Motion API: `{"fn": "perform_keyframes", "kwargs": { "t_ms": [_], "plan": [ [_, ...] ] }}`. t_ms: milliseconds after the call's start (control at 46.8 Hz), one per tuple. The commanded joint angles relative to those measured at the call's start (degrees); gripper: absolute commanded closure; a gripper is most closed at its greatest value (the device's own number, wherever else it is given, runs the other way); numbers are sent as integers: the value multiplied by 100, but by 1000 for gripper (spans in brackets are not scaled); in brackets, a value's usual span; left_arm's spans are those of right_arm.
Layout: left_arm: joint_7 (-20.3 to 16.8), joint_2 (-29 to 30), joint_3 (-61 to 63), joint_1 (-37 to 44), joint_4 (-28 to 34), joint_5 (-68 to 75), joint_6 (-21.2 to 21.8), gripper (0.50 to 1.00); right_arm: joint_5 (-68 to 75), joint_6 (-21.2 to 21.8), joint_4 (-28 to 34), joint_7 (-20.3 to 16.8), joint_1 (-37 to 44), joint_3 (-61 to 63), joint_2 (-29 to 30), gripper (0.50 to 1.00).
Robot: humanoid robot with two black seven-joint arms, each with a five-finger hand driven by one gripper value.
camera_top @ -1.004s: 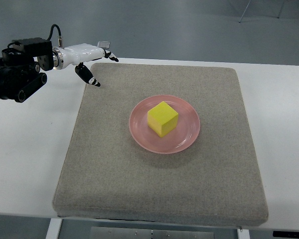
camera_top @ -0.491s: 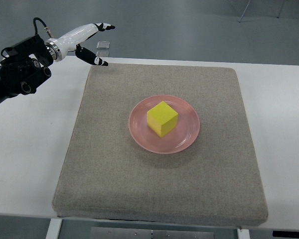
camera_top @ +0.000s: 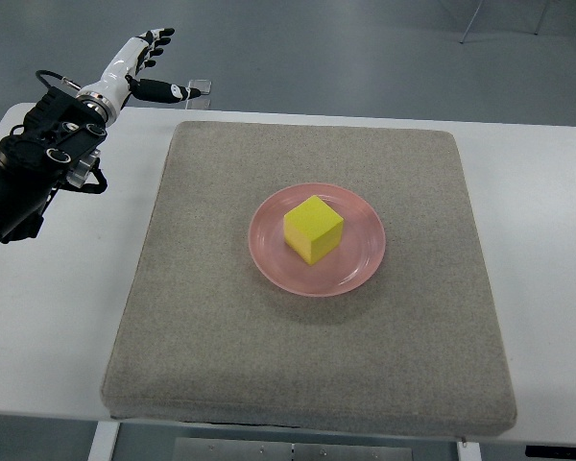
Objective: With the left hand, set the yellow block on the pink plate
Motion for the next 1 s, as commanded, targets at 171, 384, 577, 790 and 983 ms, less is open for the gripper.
{"fn": "perform_keyframes", "kwargs": {
  "t_ms": [171, 384, 577, 790, 983],
  "plan": [
    [20, 15, -764, 123, 4, -313, -732, 540, 0, 0, 1, 0, 0, 0, 0, 576],
    [11, 24, -1872, 334, 4, -322, -1655, 536, 0, 0, 1, 0, 0, 0, 0, 576],
    [11, 24, -2847, 571, 13, -374, -2472, 536, 0, 0, 1, 0, 0, 0, 0, 576],
    [11, 6, -3868, 695, 4, -857, -2587, 536, 0, 0, 1, 0, 0, 0, 0, 576],
    [2, 6, -3886, 765, -31, -1016, -2605, 510, 0, 0, 1, 0, 0, 0, 0, 576]
  ]
}}
